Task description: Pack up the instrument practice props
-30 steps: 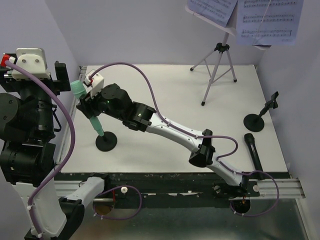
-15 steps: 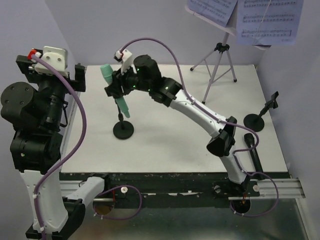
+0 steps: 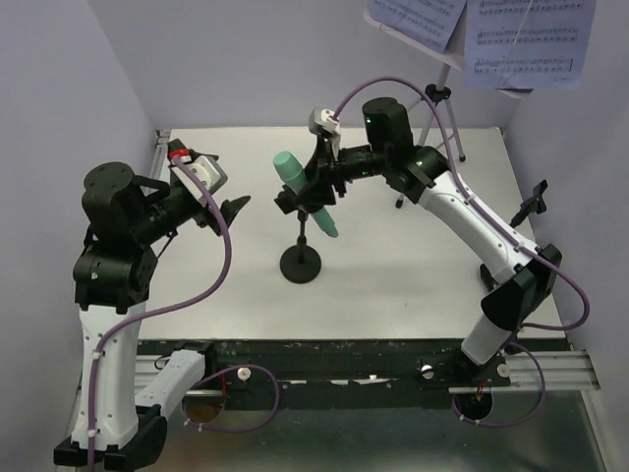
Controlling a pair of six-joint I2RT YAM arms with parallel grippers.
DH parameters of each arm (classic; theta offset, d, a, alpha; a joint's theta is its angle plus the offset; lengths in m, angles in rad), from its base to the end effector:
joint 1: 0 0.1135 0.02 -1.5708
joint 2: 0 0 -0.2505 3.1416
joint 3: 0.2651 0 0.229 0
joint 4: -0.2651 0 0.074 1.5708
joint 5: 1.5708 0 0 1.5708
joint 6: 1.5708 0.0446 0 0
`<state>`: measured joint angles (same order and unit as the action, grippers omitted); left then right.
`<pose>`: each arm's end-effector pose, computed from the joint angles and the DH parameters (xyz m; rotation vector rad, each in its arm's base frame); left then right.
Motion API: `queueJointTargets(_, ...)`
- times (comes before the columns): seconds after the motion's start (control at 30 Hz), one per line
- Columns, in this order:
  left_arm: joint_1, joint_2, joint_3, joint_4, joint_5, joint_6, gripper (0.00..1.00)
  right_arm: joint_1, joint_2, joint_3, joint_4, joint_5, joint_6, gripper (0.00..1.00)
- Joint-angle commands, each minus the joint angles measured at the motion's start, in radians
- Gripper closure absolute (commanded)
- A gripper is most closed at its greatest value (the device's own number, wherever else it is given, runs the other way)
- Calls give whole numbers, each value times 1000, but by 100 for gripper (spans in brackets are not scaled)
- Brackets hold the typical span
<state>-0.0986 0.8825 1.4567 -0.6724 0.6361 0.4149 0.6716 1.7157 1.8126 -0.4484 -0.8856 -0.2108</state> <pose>0.1200 -0.0385 0.4666 0.8618 1.4161 -0.2897 0.2653 0.2550 0.4073 -1.3468 1.4141 1.1515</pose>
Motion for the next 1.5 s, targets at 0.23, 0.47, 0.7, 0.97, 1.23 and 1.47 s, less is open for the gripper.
queueJointTargets(0.23, 2, 144, -340, 375, 597, -32, 12, -112, -137, -147, -102, -270, -312, 100)
queueJointTargets(0.47, -90, 251, -456, 721, 610, -135, 7, -130, -116, -99, -205, -269, -349, 100)
queueJointTargets(0.7, -167, 323, -515, 925, 614, -206, 2, -133, -80, -29, -303, -260, -395, 100)
queueJointTargets(0.97, -207, 403, -486, 1005, 642, -254, 5, -133, -85, -42, -309, -240, -381, 100)
queueJointTargets(1.23, -237, 441, -440, 995, 685, -271, 10, -133, -84, -47, -309, -231, -374, 100)
queueJointTargets(1.47, -245, 452, -429, 959, 708, -268, 21, -133, -71, -41, -306, -233, -369, 100)
